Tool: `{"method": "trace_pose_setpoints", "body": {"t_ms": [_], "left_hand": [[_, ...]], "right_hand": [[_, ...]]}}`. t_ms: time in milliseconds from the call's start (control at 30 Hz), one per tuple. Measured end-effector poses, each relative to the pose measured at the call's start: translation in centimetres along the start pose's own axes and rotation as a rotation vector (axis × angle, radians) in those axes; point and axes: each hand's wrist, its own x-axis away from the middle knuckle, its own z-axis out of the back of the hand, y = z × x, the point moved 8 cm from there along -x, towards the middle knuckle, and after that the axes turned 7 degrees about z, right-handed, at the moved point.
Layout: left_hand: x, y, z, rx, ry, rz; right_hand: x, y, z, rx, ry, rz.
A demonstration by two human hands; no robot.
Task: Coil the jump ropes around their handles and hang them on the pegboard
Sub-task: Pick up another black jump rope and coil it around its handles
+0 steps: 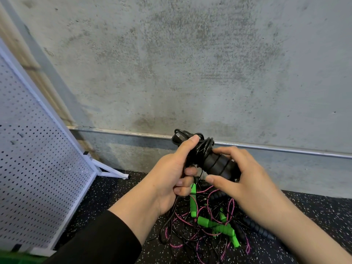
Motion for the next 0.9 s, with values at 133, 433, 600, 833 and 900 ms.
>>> {"method": "trace_pose_setpoints", "body": {"t_ms": [133, 433, 600, 833, 900], "left_hand": [[0.5, 0.5, -0.8, 0.004, -0.046, -0.048], [1.0, 0.8, -1.3, -0.041, -0.09, -0.076], [0.8, 1.0, -1.1, -0.038, -0.107, -0.069], [0.3, 0.3, -0.9, 0.022, -0.099, -0.016], [0.2, 0.0, -0.8, 0.051, -0.093, 0.001]], "right_hand": [[0.3, 1.1, 0.8, -0.334, 0.081, -0.176], [1.7, 1.4, -2.5, -1.109, -0.199, -0.594], [0.6, 1.5, -0.8, -0.935, -0.045, -0.383], [-0.1, 1.1, 1.4, -0.357, 0.067, -0.143], [-0.3, 0.6, 1.3, -0.263, 0.041, -0.097]]}}
